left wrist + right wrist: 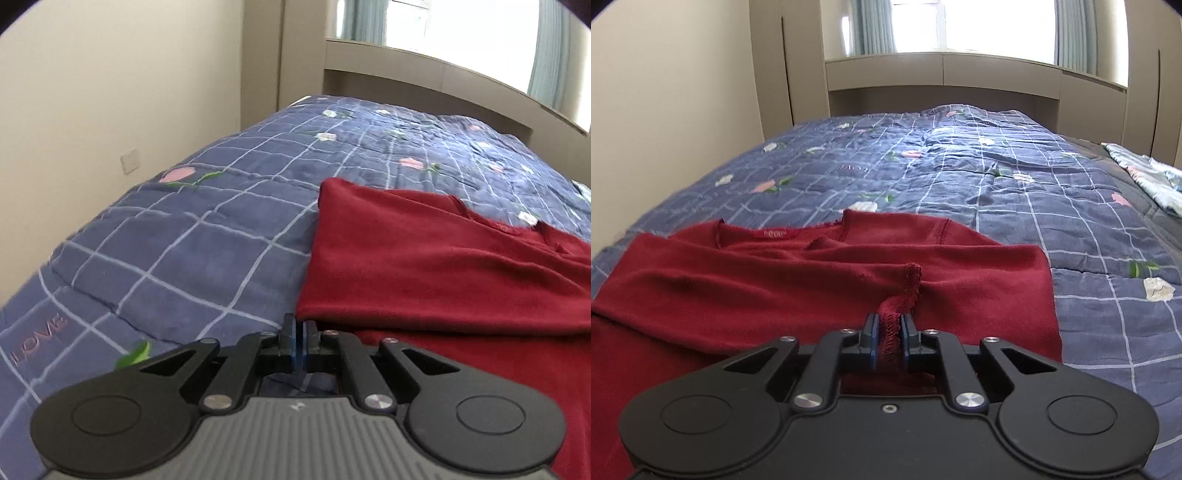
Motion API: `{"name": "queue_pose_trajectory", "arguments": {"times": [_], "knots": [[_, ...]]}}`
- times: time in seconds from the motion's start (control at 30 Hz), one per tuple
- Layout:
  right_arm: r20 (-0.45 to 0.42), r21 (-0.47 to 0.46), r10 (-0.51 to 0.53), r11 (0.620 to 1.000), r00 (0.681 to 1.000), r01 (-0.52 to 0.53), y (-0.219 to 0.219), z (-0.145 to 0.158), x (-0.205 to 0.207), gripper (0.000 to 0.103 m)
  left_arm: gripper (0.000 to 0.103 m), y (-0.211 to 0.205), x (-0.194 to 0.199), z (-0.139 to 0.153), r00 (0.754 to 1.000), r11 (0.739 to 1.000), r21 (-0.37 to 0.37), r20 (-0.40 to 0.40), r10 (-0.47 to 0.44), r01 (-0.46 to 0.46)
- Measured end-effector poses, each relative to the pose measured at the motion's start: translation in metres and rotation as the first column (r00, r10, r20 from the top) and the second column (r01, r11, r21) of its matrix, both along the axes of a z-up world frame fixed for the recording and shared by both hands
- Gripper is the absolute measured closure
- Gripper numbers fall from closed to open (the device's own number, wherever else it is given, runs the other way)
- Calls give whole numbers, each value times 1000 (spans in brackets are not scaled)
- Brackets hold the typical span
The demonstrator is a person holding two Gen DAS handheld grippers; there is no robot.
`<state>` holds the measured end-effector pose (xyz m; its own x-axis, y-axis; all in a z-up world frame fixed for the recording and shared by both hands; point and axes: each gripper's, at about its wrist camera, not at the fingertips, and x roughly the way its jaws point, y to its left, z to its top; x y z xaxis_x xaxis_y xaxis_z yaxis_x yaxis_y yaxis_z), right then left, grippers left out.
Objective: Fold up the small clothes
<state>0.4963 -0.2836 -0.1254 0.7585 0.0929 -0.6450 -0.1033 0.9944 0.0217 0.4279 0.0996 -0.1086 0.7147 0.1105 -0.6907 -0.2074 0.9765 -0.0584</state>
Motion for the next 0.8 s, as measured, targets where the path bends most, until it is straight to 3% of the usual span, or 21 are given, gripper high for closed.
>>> {"name": "queue_pose_trajectory", "arguments": {"times": [0.1,0.13,0.2,0.23,0.27,0.33,0.4,0.43,0.5,0.67,0.8], "knots": [[10,-3,-5,1000,1000,5,-3,3,-3,86,99,4,2,5,999,999,-12,-7,-32,32],[18,1,-11,1000,1000,11,-5,4,-4,81,92,9,1,7,999,998,-46,-9,-47,47],[42,12,-22,1000,999,22,-8,9,-8,74,67,15,-3,12,998,993,-100,-18,-62,60],[54,13,-28,1000,998,27,-10,10,-8,68,41,18,-6,15,999,993,-107,-11,-48,46],[66,13,-35,999,997,34,-10,11,-8,63,23,19,-11,19,1000,994,-106,9,-30,31],[80,17,-39,999,996,38,-10,12,-4,38,19,18,-14,27,998,993,-111,53,-26,31],[78,21,-37,999,996,36,-8,11,2,33,14,13,-11,36,996,992,-118,87,-26,36],[78,18,-33,999,996,31,-5,10,5,28,8,9,-7,39,995,993,-116,98,-25,36],[82,-9,-27,1000,996,28,1,7,13,16,6,0,10,38,996,997,-80,91,-8,15],[71,-144,-109,982,992,118,-1,-4,21,14,12,-5,51,7,996,998,-3,-66,55,-55],[116,-218,-197,951,973,219,-20,-6,10,3,9,8,48,-1,995,994,-52,-53,90,-93]]}}
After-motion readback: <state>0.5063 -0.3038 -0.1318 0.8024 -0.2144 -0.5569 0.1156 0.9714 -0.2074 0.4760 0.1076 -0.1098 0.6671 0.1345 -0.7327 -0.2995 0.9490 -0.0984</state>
